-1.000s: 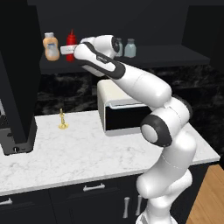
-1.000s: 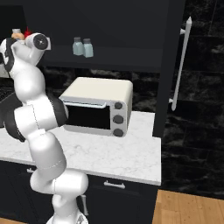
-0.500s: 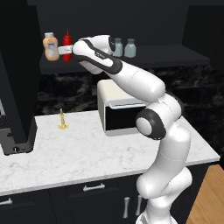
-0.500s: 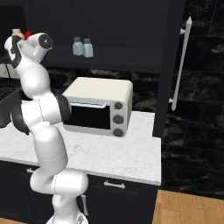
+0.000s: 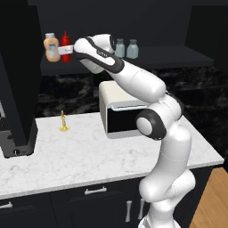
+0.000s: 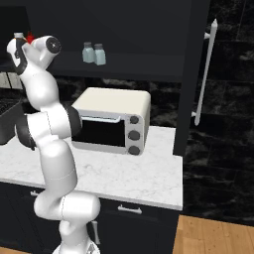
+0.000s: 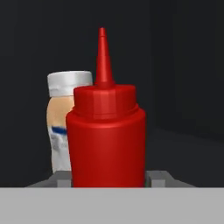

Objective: Put the shaker and condiment bottle from the counter next to their counterparts in the cabinet.

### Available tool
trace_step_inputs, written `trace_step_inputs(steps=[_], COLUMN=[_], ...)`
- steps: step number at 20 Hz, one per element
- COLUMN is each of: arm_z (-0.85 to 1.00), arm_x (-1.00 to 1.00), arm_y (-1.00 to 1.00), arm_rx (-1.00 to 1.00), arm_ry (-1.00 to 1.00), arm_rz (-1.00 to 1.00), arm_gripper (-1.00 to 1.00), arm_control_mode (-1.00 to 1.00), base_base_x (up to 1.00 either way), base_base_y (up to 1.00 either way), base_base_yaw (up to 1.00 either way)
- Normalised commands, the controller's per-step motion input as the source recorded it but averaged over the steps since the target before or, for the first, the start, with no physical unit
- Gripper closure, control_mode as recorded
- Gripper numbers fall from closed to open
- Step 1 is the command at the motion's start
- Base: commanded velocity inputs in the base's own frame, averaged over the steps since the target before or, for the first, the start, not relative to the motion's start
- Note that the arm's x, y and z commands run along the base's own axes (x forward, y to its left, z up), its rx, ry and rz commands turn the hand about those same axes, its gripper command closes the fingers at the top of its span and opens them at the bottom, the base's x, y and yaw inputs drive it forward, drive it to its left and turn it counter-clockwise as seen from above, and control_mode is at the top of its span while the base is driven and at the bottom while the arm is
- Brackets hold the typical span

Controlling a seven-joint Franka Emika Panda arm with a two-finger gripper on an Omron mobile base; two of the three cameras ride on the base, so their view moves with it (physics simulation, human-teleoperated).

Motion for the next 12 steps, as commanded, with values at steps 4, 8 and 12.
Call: trace_step_inputs(steps=[4, 8, 12], arm_z=[0.00, 0.00, 0.00], arm_x=[0.00, 0.00, -0.01], arm_y=[0.02, 0.00, -0.11], arm_rx=[0.00, 0.00, 0.00], arm_ry=[-0.03, -0.04, -0.08], arm_rz=[0.04, 0.04, 0.04], arm_gripper=[-1.00, -1.00, -1.00], arm_control_mode=[-1.00, -1.00, -1.00], base_base_x=[0.00, 0.00, 0.00], base_base_y=[0.00, 0.00, 0.00], base_base_yaw=[0.00, 0.00, 0.00])
